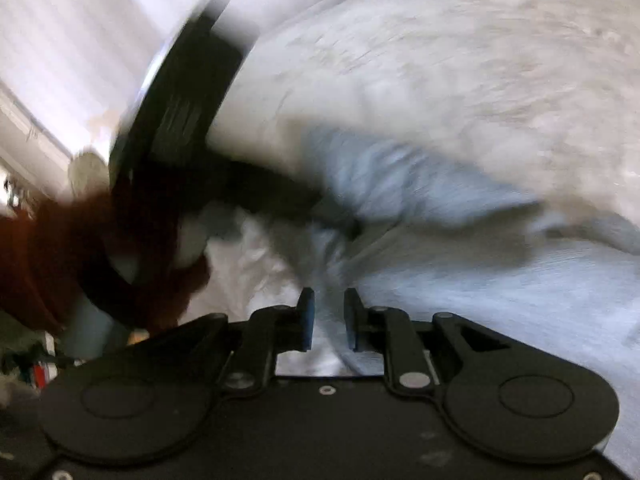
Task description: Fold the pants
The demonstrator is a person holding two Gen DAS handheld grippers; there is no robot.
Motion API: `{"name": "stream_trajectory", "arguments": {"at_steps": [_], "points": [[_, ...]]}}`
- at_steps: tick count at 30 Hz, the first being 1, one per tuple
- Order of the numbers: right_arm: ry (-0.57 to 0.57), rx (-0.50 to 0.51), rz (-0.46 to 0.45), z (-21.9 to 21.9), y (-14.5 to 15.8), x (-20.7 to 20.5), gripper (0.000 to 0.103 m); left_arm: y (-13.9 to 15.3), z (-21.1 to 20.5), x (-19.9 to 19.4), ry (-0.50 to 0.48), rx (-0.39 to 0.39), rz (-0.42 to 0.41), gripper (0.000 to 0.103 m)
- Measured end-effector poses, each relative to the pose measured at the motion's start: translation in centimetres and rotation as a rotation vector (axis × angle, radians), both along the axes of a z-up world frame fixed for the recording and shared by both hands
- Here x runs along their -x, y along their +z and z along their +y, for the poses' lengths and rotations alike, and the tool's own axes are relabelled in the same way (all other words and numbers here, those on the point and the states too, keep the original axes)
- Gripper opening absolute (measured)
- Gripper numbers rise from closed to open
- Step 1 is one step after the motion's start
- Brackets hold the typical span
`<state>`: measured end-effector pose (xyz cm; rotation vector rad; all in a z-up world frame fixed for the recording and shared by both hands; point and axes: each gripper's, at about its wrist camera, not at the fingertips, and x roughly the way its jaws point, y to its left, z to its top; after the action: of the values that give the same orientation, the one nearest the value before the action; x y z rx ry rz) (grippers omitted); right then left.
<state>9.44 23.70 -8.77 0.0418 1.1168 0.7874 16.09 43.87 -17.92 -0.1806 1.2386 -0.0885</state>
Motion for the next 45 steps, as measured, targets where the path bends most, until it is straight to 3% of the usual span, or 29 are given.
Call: {"name": "stream_trajectory", "arguments": {"at_steps": [2, 4, 9, 14, 19, 21, 22, 23, 26, 31, 33, 38, 41, 42, 43, 45], "points": [[-0.070, -0.017, -0.021, -2.9, 1.4, -0.9, 0.035, 0.2, 0.5, 0.6, -0.005, 0.009, -0.008, 0.011], [-0.150, -0.020, -0.048, -5.4, 2.3, -2.2, 0.043, 0.2, 0.7, 0.5, -0.006, 0.014, -0.007, 0.011], [-0.315, 0.088, -0.113, -10.7, 1.7, -8.1, 0.047, 0.0, -0.9, -0.1, -0.021, -0.020, -0.004, 0.011], [-0.246, 0.218, -0.118, -11.9, -1.4, -12.4, 0.053, -0.1, -1.4, 0.1, -0.027, -0.041, -0.020, 0.011], [-0.146, 0.256, -0.054, -10.9, -4.3, -13.5, 0.055, -0.1, -1.4, -0.2, -0.022, -0.041, -0.007, 0.011], [-0.122, 0.238, -0.012, -10.2, -5.4, -12.9, 0.041, -0.1, -1.4, -0.3, -0.022, -0.041, -0.005, 0.011], [-0.108, 0.225, -0.007, -10.1, -5.9, -12.9, 0.011, -0.2, -1.4, -0.3, -0.024, -0.043, -0.005, 0.011], [-0.100, 0.227, -0.026, -10.0, -5.9, -12.3, 0.006, -0.2, -1.4, -0.3, -0.025, -0.044, -0.005, 0.011], [-0.078, 0.229, -0.080, -9.6, -4.6, -9.2, 0.006, -0.3, -1.5, -0.3, -0.022, -0.048, -0.006, 0.011], [-0.105, 0.214, -0.052, -10.1, -4.8, -5.8, 0.005, -0.4, -1.8, -0.4, -0.029, -0.061, -0.008, 0.011], [-0.138, 0.198, -0.032, -10.4, -4.9, -5.9, 0.007, -0.4, -1.8, -0.5, -0.034, -0.063, -0.006, 0.011], [-0.180, 0.171, 0.017, -10.3, -5.2, -7.6, 0.025, -0.4, -1.7, -0.5, -0.031, -0.056, -0.005, 0.011], [-0.176, 0.167, 0.028, -9.9, -5.3, -8.5, 0.027, -0.4, -1.8, -0.4, -0.026, -0.058, -0.006, 0.011], [-0.174, 0.162, 0.038, -9.9, -5.4, -8.7, 0.022, -0.4, -1.8, -0.4, -0.026, -0.059, -0.007, 0.011], [-0.176, 0.154, 0.037, -9.9, -5.3, -8.8, 0.004, -0.4, -1.9, -0.4, -0.025, -0.059, -0.009, 0.011], [-0.225, 0.126, 0.031, -10.5, -4.8, -9.7, 0.002, -0.2, -1.8, -0.2, -0.025, -0.056, -0.013, 0.011]]}}
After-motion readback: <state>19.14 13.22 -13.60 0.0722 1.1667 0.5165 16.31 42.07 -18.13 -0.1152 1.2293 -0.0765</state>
